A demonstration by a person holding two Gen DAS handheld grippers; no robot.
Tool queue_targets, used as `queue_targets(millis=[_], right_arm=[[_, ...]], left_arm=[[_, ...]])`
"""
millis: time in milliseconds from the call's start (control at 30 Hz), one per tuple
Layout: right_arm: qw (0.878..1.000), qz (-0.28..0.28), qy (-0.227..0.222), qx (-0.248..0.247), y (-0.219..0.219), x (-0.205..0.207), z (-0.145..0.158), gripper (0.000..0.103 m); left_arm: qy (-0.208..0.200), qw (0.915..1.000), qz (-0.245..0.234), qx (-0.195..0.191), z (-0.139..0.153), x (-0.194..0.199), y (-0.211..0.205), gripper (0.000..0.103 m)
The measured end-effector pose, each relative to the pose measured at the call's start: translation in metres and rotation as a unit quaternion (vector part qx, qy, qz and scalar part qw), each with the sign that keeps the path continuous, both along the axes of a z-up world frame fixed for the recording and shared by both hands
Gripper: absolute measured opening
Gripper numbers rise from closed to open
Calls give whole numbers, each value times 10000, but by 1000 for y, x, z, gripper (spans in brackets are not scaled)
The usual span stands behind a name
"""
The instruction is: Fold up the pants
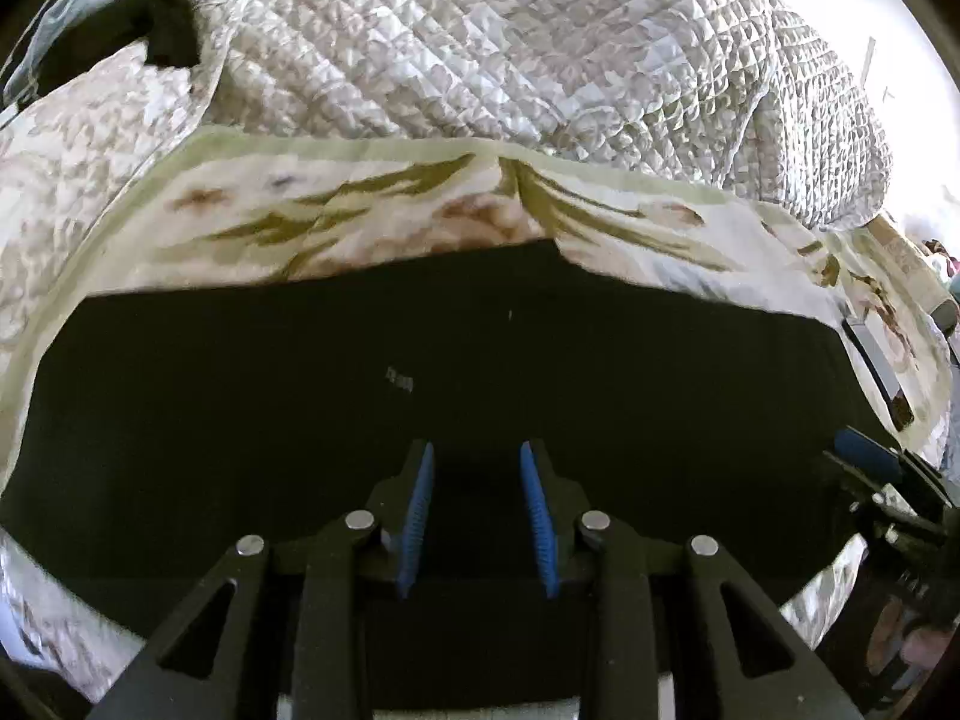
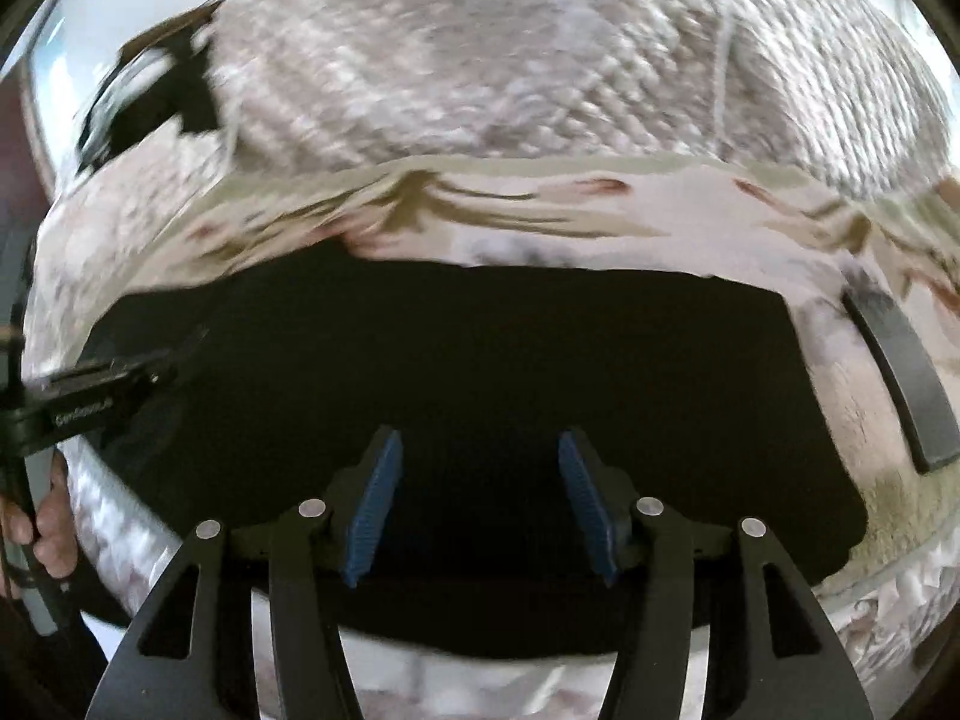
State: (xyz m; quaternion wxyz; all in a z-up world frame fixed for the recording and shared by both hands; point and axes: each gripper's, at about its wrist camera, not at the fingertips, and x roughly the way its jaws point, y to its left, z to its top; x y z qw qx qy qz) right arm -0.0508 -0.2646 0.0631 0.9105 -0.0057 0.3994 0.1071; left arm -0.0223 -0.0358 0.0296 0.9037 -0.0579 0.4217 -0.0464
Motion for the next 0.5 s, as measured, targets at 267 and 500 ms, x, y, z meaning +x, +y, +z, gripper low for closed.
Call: queue_targets(millis=[267,500], right_arm=[[9996,193,-58,-204,27,-26,-23,58],[9996,196,-46,-215,28,-30,-22,60]], left_arm=[[-149,9996,-30,236,-13,-35,-7,40],[-217,9995,-15,221,-13,-39,-5,42]])
